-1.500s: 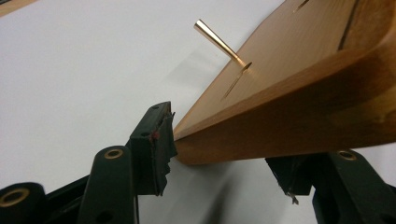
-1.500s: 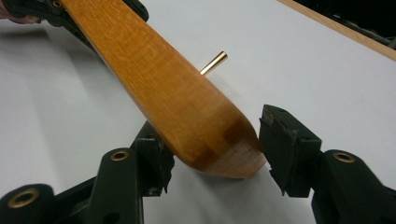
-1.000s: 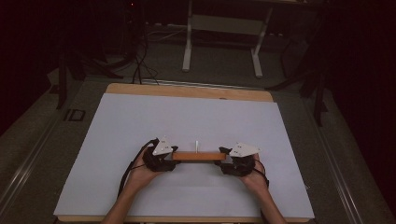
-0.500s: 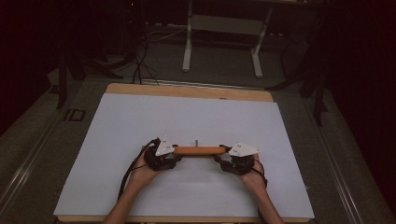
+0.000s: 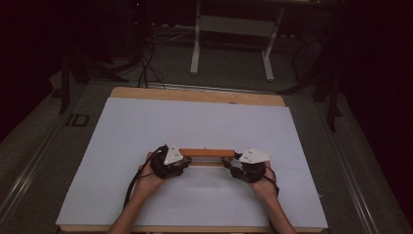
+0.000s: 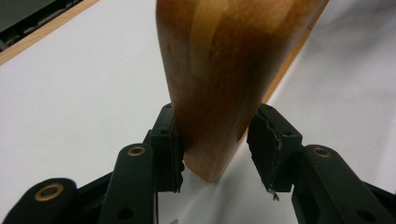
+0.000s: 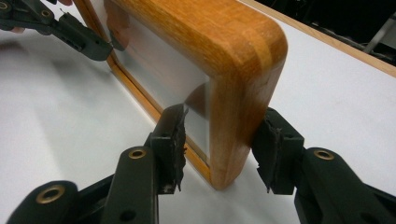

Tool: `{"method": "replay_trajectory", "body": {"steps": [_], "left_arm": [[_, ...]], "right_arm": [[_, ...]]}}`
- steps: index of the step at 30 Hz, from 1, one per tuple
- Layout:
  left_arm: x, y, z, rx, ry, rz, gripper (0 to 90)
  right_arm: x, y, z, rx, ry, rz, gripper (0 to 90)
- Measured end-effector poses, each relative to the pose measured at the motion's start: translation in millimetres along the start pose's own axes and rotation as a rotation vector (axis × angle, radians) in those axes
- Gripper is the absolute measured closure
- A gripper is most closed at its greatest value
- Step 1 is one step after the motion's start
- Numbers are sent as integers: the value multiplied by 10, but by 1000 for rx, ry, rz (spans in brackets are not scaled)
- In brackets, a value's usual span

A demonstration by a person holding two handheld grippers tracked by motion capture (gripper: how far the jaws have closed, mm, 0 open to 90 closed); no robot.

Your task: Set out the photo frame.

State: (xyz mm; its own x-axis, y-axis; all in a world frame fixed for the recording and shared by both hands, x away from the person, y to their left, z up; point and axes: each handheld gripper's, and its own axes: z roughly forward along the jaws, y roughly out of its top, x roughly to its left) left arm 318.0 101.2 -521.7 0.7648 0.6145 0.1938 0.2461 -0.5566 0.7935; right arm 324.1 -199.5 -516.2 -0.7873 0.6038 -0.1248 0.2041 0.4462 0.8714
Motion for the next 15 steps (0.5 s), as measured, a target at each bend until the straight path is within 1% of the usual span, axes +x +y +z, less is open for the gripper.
{"method": "replay_trajectory", "body": {"steps": [8, 11, 15], "left_arm": [[-2, 5, -6, 5, 3, 4, 574], [0, 14, -19, -1, -1, -1, 575], [4, 32, -41, -3, -4, 4, 579]], "right_arm": [[7, 13, -7, 1, -6, -10, 557], [7, 24, -19, -4, -8, -12, 557], [5, 40, -40, -15, -9, -6, 557]]}}
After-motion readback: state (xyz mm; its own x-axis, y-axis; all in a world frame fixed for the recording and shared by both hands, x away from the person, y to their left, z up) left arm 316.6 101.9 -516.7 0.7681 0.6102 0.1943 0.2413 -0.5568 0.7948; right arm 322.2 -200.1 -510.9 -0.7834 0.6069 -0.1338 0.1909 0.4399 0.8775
